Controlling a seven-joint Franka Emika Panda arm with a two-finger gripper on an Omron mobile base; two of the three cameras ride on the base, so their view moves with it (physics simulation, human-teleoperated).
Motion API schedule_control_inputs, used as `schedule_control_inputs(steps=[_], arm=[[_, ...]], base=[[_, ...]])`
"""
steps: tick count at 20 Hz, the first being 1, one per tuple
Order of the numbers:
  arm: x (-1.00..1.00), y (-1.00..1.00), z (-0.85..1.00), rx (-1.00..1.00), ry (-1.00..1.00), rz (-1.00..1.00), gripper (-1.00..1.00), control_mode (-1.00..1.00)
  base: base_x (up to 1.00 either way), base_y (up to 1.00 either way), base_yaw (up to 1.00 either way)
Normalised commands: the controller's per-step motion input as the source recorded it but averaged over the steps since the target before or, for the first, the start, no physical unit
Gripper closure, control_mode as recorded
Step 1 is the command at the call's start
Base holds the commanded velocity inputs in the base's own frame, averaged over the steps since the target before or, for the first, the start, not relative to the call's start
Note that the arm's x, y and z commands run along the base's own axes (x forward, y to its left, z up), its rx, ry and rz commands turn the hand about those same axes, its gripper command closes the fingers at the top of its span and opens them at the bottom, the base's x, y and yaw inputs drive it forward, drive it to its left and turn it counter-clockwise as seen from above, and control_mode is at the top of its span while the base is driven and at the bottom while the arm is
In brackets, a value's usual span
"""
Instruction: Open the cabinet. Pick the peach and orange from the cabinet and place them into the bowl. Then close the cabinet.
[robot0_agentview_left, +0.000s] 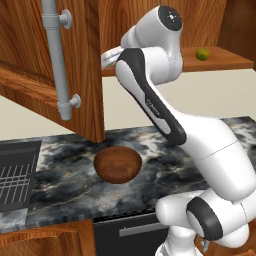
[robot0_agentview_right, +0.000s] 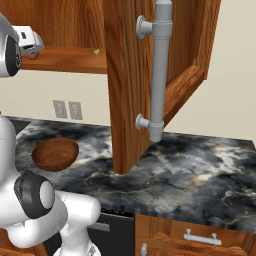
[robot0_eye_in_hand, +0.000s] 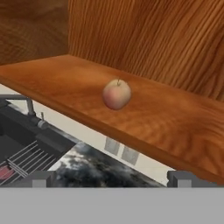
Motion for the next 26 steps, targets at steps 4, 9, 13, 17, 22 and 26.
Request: schedule_control_inputs(steps=[4,9,13,17,22,26], arm=[[0.32,0.06,-0.04,0.00,0.00,-0.01,-1.00,-1.00],[0.28,0.06,-0.02,0.00,0.00,0.00,-1.00,-1.00],[0.19,0.13,0.00,0.00,0.00,0.00,-1.00,-1.00],[0.14,0.21,0.00,0.00,0.00,0.00,-1.00,-1.00],[0.19,0.23,0.00,0.00,0.00,0.00,-1.00,-1.00],[0.25,0.18,0.00,0.00,0.00,0.00,-1.00,-1.00]], base=[[0.00,0.00,0.00],[0.00,0.00,0.00],[0.00,0.00,0.00],[0.00,0.00,0.00],[0.00,0.00,0.00],[0.00,0.00,0.00]])
